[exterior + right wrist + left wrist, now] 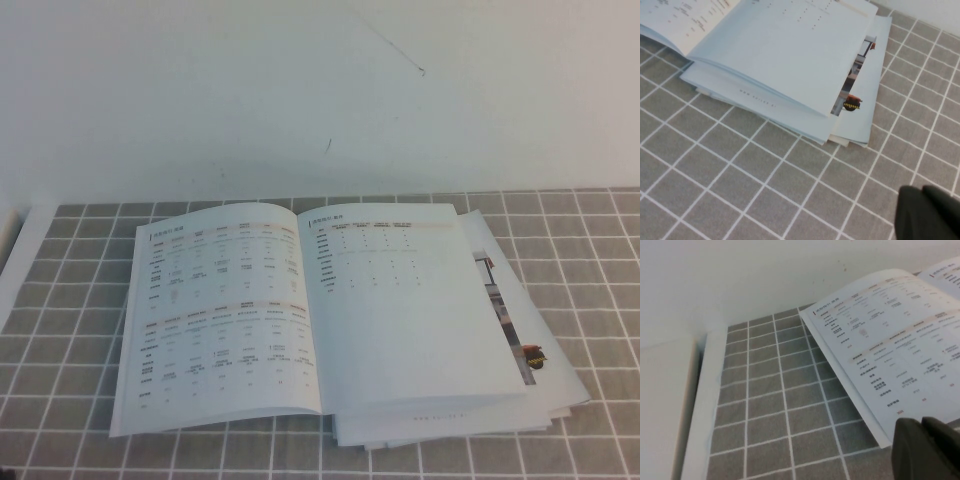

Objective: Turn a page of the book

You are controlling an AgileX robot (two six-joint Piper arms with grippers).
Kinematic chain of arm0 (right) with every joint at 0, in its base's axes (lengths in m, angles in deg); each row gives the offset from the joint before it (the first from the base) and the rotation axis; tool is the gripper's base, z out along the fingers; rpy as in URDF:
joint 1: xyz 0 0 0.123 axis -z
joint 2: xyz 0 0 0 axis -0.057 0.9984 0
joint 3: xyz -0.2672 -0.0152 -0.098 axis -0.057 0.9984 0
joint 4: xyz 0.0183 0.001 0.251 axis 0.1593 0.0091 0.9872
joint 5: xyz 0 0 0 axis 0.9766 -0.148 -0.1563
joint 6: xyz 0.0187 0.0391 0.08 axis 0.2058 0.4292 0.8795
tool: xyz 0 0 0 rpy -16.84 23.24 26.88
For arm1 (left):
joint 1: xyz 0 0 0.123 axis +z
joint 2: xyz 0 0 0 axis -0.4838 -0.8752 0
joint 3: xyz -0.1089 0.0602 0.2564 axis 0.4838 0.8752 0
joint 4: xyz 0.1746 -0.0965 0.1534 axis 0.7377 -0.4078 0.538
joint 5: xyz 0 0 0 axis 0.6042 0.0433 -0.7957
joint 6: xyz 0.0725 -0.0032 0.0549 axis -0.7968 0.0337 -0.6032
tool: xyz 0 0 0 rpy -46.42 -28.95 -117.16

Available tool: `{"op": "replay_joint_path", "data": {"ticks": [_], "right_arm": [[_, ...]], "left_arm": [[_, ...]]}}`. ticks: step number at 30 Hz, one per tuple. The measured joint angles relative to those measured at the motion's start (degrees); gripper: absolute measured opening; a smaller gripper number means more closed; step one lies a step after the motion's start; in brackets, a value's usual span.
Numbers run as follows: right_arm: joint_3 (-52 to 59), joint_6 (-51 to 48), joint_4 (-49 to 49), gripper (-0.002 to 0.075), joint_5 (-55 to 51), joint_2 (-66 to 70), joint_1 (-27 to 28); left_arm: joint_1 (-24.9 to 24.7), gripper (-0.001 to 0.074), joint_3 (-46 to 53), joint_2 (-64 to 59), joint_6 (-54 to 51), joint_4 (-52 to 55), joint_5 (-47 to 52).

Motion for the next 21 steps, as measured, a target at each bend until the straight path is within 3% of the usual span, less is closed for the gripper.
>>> {"op": "replay_joint_path", "data": {"ticks": [5, 21], "right_arm": [[0.0, 0.0, 0.0, -0.0001, 0.0, 0.0, 0.0], [0.0, 0.0, 0.32, -0.0001, 0.0, 0.0, 0.0]], "left_arm": [[0.0, -0.0003, 0.0, 3.47, 7.33, 1.14, 6.94], [0.61, -0.0003, -0.1, 4.0, 14.46, 1.87, 7.5]]}}
